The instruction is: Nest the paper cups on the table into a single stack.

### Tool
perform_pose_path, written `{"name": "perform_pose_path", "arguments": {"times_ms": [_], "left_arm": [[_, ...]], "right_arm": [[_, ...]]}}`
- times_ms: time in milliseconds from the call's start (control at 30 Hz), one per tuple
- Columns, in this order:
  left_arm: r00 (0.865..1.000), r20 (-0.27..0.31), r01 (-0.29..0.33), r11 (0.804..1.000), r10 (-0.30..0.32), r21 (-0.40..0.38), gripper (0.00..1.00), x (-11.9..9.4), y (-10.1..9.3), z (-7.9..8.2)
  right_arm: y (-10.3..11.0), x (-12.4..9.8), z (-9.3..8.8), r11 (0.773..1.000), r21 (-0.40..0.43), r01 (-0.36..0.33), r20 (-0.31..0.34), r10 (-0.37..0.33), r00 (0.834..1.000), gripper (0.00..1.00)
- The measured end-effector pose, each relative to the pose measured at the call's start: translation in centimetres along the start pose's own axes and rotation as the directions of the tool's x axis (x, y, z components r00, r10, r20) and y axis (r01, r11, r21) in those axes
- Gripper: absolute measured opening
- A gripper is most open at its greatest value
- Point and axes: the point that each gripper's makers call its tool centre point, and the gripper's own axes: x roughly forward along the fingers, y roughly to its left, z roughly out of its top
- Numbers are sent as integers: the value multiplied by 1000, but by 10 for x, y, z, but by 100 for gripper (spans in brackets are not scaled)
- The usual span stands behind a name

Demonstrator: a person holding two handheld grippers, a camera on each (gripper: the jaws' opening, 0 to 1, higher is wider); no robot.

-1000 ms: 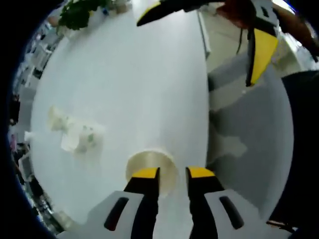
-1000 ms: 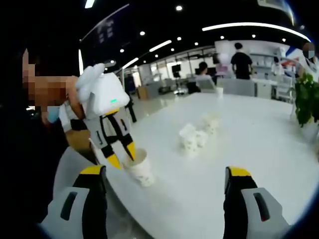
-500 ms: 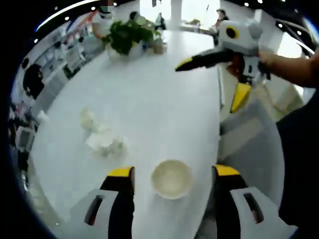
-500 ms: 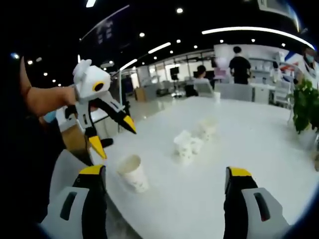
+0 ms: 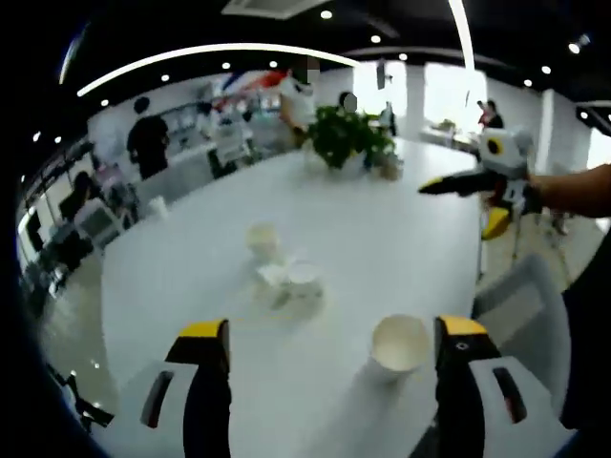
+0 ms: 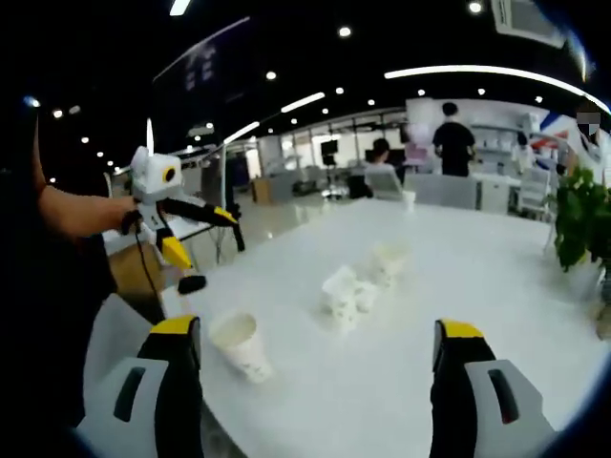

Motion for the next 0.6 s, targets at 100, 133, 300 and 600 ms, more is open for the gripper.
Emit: {"name": "perform_pose_path", "arguments": {"times_ms": [100, 133, 300, 600], "left_arm": [[999, 16, -31, 998, 32, -53, 93, -11, 14, -11], [999, 22, -40, 997, 42, -62, 94, -15, 17, -13], [994, 92, -45, 993, 55, -109, 100, -31, 27, -24], [990, 117, -70, 991, 84, -118, 100, -43, 32, -46]], "right_arm": [[-1, 2, 1, 1000, -17, 6, -2, -7, 1000, 100], [-1, 3, 0, 1000, -23, 8, -3, -8, 1000, 100], [-1, 8, -4, 998, -60, 12, -6, -13, 1000, 100], [-5, 14, -10, 998, -54, 23, 4, -23, 1000, 100]]}}
